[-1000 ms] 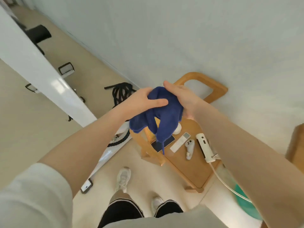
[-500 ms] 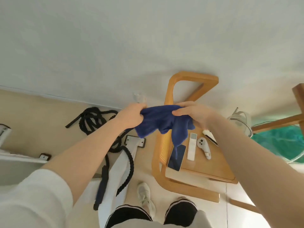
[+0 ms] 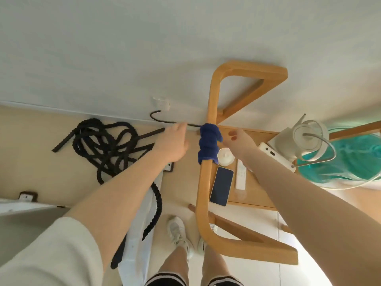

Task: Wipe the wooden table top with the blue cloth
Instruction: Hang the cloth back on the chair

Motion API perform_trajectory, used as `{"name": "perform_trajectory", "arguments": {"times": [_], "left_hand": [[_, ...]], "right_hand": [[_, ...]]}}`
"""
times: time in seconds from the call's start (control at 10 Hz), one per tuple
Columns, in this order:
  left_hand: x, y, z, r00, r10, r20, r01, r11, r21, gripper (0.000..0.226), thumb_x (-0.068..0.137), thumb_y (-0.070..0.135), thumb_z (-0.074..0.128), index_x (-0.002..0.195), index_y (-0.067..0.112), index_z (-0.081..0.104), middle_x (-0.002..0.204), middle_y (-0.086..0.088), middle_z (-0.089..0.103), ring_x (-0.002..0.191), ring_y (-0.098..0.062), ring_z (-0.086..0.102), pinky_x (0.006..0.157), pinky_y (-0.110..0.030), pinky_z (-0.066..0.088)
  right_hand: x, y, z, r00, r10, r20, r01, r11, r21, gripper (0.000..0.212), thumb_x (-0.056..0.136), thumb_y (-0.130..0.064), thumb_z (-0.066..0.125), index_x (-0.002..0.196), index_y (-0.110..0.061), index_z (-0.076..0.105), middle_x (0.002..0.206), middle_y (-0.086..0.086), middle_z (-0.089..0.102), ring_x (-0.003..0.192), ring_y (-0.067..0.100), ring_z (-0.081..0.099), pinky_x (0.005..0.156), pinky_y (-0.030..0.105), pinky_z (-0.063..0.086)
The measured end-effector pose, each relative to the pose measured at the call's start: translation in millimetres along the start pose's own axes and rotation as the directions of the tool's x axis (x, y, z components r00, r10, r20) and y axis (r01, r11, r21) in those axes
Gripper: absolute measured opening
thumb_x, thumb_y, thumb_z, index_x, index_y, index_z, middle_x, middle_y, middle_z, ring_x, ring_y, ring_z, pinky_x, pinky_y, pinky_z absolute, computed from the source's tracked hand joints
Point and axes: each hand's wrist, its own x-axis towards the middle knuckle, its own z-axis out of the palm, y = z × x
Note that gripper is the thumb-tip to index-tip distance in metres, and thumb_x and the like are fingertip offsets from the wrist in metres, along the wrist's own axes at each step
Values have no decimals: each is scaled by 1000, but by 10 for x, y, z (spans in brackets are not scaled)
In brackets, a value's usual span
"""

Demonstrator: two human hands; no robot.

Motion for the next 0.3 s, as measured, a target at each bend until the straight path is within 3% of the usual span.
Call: {"name": "perform_trajectory", "arguments": {"times": [0.1, 0.2, 0.3], "left_hand": [[-99, 303, 342, 981, 54, 186, 44, 874, -484, 34, 102, 30, 30, 132, 17, 41, 128, -6, 52, 100, -12, 52, 86, -24, 40], [-36, 351, 604, 982, -33, 186, 151, 728, -669, 44, 102, 34, 28, 143, 20, 30, 134, -6, 48, 118, -21, 49, 102, -36, 38], [-46, 275, 667, 974, -89, 207, 199, 769, -607, 42, 100, 36, 31, 138, 19, 38, 131, -11, 53, 118, -28, 51, 104, -43, 39]], "right_hand": [[-77, 110, 240, 988, 29, 153, -59, 979, 195, 34, 96, -18, 42, 124, 1, 48, 105, 15, 53, 87, 26, 53, 84, 39, 43], [-115, 201, 374, 965, -23, 262, -60, 951, 302, 35, 98, -21, 39, 128, -5, 45, 103, 11, 52, 83, 16, 49, 79, 31, 40], [-260, 257, 254, 957, -42, 288, -41, 960, 277, 36, 100, -18, 34, 135, -10, 40, 129, 15, 51, 113, 26, 50, 93, 33, 38]]}}
